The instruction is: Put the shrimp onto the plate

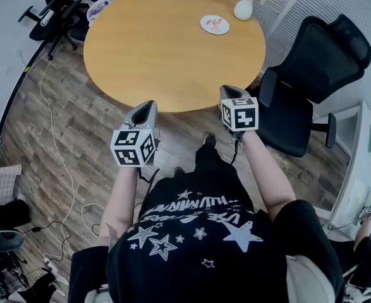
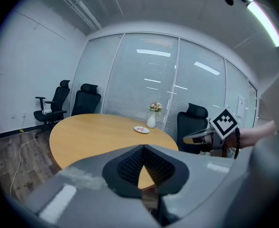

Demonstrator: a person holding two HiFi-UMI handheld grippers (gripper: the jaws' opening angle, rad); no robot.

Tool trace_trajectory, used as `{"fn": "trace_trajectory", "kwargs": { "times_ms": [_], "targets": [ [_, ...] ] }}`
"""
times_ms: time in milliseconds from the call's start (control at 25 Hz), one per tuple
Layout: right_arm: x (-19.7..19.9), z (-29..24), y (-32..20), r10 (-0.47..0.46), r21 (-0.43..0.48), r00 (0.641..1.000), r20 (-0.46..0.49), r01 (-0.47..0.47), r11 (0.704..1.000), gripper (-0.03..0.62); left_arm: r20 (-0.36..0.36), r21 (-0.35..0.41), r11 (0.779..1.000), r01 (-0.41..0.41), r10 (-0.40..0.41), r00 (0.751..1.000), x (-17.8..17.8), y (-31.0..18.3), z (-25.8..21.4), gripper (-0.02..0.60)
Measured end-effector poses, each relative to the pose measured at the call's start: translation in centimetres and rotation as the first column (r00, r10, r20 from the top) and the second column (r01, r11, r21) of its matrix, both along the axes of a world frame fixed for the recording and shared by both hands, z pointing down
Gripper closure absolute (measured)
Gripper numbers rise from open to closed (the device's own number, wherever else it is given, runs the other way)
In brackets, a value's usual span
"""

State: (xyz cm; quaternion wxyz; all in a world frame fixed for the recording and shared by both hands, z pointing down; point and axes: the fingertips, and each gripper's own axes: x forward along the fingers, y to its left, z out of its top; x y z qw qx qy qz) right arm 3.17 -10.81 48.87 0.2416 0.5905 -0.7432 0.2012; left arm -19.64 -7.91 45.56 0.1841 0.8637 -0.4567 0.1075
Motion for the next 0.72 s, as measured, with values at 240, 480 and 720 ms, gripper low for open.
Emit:
{"fn": "trace_trajectory", "kwargs": {
  "times_ms": [240, 480, 720],
  "targets": [
    [0.0, -1.1, 0.8, -0.034, 0.039, 0.998, 0.044, 0.033, 0.999, 0.591, -0.006, 0.008, 1.000, -0.019, 0.019, 1.000, 1.1, 0.7, -0.1, 0.580],
    [-0.5, -2.6, 1.1, -0.105, 0.075, 0.990, 0.089, 0.098, 0.992, 0.591, -0.010, 0.017, 1.000, 0.000, 0.000, 1.000, 2.4, 0.8, -0.5, 0.580],
    [-0.3, -3.1, 3.1, -0.152, 0.076, 0.979, 0.133, 0.142, 0.987, 0.592, -0.008, 0.011, 1.000, 0.018, -0.018, 1.000, 4.1, 1.7, -0.7, 0.580]
  ]
}}
